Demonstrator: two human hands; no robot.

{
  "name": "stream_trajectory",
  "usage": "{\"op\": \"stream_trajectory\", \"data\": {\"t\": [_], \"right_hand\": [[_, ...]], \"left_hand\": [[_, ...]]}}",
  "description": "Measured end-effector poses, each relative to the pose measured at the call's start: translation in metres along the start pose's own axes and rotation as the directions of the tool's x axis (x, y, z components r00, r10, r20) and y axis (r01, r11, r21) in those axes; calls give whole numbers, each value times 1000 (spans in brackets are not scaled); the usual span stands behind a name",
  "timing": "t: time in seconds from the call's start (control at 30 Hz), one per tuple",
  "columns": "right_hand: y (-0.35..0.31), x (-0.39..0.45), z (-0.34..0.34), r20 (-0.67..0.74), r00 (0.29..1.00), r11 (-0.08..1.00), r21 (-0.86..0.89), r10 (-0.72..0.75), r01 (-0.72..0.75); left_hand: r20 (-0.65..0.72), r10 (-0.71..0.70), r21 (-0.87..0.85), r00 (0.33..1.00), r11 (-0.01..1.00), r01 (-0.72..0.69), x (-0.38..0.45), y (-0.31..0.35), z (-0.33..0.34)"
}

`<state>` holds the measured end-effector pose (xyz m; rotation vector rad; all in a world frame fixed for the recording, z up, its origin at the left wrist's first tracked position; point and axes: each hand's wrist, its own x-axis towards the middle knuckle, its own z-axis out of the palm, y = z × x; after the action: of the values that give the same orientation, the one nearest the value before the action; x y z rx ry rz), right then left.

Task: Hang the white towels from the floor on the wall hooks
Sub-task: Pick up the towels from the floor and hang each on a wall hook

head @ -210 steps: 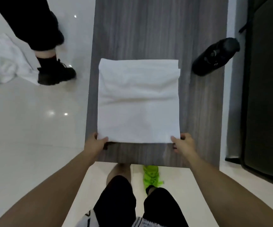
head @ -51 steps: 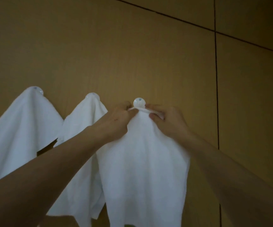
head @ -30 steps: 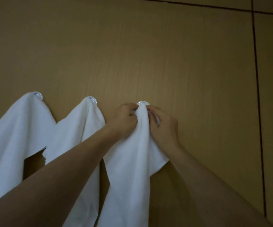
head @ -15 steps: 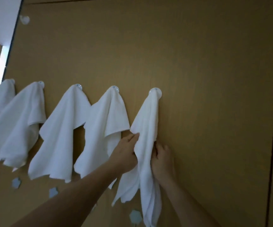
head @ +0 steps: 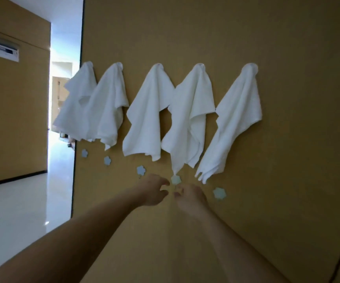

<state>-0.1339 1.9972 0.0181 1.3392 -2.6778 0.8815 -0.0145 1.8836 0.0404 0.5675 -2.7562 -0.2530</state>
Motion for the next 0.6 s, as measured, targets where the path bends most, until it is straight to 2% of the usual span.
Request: {"op": "stream_trajectory", "data": {"t": [0.2,0.33,0.47,0.6], "right_hand": [[-115,-59,132,274,952,990,-7,-135,143],[-214,-121,227,484,835,963,179,-264,201],[-327,-186,318,607,707,923,131,-363,361],[-437,-263,394,705,510,830,204,-492,519]], "left_hand": [[72,-235,9,969,972,235,-151,-131,-1],[92,-428,55,899,904,425,-288,-231,-15],[85,-646,59,759,763,643,-433,-313,-31],[66,-824,27,563,565,825,-580,-364,-51]]}}
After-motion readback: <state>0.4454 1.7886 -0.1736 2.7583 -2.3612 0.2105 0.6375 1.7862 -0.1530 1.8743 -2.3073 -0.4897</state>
